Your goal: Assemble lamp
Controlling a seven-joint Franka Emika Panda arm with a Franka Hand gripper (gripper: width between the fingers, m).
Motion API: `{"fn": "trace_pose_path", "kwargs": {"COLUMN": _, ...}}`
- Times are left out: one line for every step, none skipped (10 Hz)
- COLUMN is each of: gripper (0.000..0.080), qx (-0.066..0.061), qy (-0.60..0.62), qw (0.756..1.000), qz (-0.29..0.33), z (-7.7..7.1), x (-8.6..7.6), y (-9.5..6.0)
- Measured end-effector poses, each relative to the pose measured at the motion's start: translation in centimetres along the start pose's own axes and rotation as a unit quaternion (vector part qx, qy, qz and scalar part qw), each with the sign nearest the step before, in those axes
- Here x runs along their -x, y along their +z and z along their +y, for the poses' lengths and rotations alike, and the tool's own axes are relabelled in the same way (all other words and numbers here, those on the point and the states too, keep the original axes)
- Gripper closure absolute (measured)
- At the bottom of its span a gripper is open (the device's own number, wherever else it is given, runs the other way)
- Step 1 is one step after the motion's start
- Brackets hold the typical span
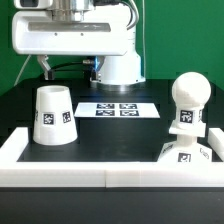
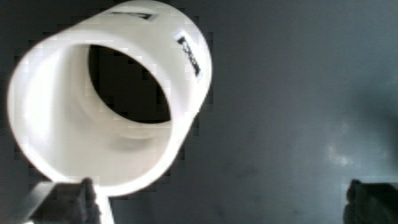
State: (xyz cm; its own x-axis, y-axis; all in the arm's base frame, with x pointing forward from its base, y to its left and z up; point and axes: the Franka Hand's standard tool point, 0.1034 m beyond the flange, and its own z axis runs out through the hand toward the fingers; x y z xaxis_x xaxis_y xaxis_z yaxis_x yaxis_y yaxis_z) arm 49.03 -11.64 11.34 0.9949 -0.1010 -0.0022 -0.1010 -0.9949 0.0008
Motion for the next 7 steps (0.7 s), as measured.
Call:
{"fn": "trace_pose_path", "kwargs": {"gripper": 0.0100, "qx": 0.002, "qy": -0.001, "qw": 1.000, "qz": -0.001, "z": 0.0, "x": 0.0, "y": 0.6}}
{"fn": "trace_pose_path", "kwargs": {"gripper": 0.0100, "qx": 0.004, "qy": -0.002, "qw": 1.000, "qz": -0.002, "z": 0.0, "x": 0.1, "y": 1.2}}
{"fn": "trace_pose_path", "kwargs": {"gripper": 0.0100, "qx": 0.006, "qy": -0.003, "qw": 1.000, "qz": -0.002, "z": 0.2, "x": 0.2, "y": 1.7}}
{"fn": "trace_pose_path", "kwargs": {"gripper": 0.0100, "qx": 0.009, "qy": -0.005, "qw": 1.000, "qz": -0.001, "z": 0.3, "x": 0.4, "y": 2.3}}
{"fn": "trace_pose_path", "kwargs": {"gripper": 0.0100, "qx": 0.010, "qy": -0.006, "qw": 1.000, "qz": -0.003, "z": 0.4, "x": 0.8, "y": 2.8}}
{"fn": "trace_pose_path", "kwargs": {"gripper": 0.0100, "qx": 0.010, "qy": -0.007, "qw": 1.000, "qz": -0.006, "z": 0.5, "x": 1.0, "y": 3.1}}
{"fn": "trace_pose_path", "kwargs": {"gripper": 0.0100, "qx": 0.011, "qy": -0.007, "qw": 1.000, "qz": -0.008, "z": 0.5, "x": 1.1, "y": 3.4}}
